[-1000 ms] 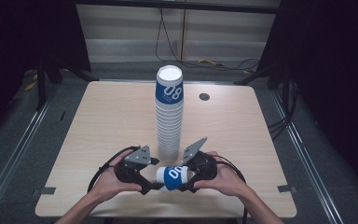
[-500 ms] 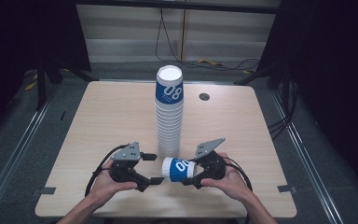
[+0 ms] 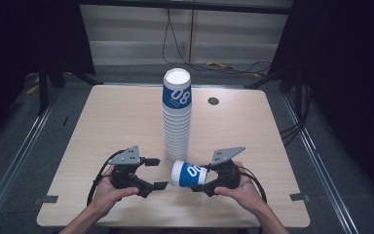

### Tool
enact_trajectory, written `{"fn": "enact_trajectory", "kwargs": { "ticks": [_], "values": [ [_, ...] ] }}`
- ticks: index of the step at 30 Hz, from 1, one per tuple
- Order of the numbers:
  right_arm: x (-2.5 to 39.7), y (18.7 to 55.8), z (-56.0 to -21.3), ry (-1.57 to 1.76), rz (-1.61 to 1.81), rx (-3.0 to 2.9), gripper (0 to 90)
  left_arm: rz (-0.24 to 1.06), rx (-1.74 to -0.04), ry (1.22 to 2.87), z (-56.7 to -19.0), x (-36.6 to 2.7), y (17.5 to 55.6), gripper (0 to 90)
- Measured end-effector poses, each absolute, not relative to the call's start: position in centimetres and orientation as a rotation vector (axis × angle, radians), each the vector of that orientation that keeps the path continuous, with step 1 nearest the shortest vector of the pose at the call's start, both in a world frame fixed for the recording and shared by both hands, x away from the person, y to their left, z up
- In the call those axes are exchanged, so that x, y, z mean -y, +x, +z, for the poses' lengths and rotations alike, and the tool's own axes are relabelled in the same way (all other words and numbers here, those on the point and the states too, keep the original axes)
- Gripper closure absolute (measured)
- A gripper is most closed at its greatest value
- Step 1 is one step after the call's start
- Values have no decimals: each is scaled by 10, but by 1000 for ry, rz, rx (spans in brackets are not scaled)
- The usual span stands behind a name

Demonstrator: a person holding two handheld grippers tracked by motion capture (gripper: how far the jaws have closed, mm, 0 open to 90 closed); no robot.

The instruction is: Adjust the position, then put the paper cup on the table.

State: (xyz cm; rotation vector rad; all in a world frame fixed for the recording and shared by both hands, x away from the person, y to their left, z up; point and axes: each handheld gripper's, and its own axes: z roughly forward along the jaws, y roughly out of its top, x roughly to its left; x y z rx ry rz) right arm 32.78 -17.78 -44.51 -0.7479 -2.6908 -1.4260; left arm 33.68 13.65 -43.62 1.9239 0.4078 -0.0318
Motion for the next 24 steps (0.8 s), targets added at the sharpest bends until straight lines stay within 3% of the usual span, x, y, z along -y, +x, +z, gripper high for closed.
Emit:
{"fn": "enact_trajectory", "kwargs": {
  "ticks": [24],
  "values": [
    [177,328,-447,-692,-1758,2539,282,-71,-422,1856,-438,-141,339,156]
  ]
}}
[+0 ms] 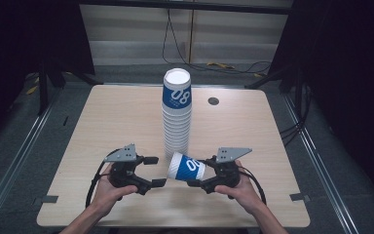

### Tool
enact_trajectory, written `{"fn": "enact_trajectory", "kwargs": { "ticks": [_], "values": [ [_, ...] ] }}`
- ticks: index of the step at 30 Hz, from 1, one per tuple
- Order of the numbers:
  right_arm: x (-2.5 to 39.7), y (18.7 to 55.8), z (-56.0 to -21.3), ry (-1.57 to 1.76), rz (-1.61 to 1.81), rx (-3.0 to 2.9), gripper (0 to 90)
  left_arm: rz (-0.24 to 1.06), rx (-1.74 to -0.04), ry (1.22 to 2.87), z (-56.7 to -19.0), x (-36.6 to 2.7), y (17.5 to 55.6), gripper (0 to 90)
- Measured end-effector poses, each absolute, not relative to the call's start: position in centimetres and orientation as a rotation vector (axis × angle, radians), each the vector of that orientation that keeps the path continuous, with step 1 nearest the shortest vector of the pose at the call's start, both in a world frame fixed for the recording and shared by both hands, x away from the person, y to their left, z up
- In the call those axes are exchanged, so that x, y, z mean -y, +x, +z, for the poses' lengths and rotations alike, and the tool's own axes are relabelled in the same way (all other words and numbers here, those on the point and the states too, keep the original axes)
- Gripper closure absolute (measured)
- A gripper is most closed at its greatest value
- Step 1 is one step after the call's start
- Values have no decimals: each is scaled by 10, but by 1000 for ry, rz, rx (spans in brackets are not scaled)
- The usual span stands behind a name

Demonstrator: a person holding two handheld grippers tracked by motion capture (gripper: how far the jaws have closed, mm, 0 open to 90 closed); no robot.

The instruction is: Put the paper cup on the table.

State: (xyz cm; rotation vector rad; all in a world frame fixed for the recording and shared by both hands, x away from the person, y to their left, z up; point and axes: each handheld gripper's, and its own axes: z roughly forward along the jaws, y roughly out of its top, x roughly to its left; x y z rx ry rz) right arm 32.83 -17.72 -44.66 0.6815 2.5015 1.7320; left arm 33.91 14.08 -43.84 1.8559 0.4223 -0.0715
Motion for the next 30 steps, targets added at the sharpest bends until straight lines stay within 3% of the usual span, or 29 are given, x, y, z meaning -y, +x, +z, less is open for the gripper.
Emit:
{"fn": "enact_trajectory", "kwargs": {
  "ticks": [30],
  "values": [
    [166,320,-458,519,1917,-2503,284,-101,-381,1819,-441,-125,333,143]
  ]
}}
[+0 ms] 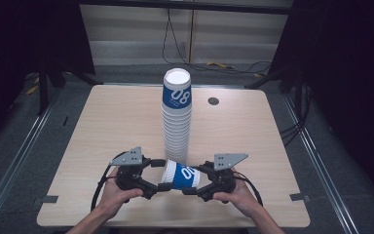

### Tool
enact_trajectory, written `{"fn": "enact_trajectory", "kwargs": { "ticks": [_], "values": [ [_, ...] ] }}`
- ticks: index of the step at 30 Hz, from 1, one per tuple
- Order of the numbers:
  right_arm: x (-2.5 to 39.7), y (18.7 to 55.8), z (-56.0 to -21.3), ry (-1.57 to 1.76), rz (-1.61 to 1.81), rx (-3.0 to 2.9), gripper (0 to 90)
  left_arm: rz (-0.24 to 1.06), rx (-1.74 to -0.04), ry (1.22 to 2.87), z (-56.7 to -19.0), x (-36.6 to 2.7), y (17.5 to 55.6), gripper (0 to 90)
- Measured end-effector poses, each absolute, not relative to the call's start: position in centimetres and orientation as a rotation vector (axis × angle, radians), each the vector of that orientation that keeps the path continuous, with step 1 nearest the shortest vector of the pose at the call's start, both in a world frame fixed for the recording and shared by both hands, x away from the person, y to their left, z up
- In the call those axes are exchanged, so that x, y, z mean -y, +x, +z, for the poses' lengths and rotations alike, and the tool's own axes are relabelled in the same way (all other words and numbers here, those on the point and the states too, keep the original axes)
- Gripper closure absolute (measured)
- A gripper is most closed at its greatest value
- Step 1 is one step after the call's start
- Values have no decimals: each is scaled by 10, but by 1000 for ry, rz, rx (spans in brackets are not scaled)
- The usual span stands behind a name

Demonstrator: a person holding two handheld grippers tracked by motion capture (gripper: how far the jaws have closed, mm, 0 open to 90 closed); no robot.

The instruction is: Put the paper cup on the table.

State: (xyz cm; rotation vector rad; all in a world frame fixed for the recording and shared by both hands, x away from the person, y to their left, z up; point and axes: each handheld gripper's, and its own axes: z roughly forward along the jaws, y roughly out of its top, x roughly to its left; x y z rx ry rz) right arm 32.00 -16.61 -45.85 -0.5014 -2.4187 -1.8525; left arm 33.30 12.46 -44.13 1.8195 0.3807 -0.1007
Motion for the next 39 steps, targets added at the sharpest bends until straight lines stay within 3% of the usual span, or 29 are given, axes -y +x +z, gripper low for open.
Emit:
{"fn": "enact_trajectory", "kwargs": {
  "ticks": [24,39],
  "values": [
    [158,320,-458,-482,-1871,2400,284,-148,-417,1755,-447,-120,331,109],
    [156,320,-459,-482,-1838,2378,284,-182,-376,1766,-445,-125,334,157]
  ]
}}
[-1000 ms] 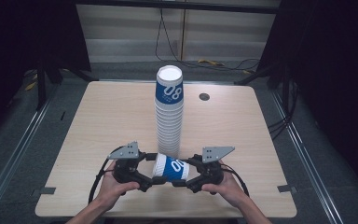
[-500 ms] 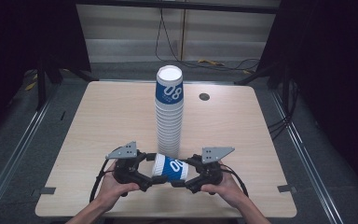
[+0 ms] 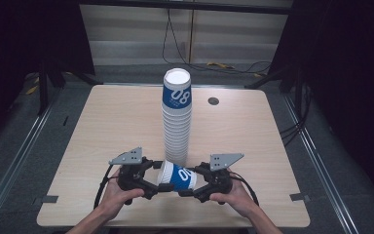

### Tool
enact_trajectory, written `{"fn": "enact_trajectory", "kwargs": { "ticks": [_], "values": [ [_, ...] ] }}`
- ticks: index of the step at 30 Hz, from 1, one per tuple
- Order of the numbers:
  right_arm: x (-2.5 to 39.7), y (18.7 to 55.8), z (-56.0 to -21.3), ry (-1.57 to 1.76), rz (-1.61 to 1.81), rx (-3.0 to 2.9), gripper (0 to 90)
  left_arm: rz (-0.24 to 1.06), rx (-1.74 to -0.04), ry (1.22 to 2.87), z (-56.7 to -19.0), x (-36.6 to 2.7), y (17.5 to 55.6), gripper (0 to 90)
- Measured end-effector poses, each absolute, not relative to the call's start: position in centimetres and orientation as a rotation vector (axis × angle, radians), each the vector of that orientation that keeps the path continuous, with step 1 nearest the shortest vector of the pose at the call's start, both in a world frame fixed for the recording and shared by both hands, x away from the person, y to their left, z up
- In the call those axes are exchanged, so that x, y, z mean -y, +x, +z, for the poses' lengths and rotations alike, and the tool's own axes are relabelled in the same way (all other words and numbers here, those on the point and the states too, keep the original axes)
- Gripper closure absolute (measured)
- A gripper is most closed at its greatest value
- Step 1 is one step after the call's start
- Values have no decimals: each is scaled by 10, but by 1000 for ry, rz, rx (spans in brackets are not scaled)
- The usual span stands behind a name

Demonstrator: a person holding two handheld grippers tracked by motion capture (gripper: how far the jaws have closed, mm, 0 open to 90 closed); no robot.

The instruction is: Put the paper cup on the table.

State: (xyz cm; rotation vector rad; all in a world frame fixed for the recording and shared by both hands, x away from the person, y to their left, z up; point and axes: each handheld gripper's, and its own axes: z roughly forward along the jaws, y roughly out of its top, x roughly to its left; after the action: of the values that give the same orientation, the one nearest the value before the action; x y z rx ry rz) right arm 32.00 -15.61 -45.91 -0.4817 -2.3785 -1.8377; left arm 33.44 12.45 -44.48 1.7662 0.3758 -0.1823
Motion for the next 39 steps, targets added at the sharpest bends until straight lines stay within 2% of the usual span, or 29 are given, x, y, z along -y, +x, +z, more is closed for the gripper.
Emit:
{"fn": "enact_trajectory", "kwargs": {
  "ticks": [5,9,14,15,18,39],
  "values": [
    [155,320,-458,-500,-1805,2385,269,-176,-356,1774,-443,-126,334,175],
    [155,319,-459,-556,-1752,2433,200,-157,-353,1767,-441,-127,333,192],
    [155,318,-461,-585,-1722,2459,203,-141,-373,1756,-440,-132,336,191],
    [156,318,-461,-605,-1720,2459,171,-135,-380,1758,-440,-132,336,189],
    [157,320,-461,-635,-1716,2470,148,-133,-411,1777,-439,-135,338,187],
    [183,329,-455,-923,-1629,2618,149,-66,-501,1920,-435,-155,352,185]
  ]
}}
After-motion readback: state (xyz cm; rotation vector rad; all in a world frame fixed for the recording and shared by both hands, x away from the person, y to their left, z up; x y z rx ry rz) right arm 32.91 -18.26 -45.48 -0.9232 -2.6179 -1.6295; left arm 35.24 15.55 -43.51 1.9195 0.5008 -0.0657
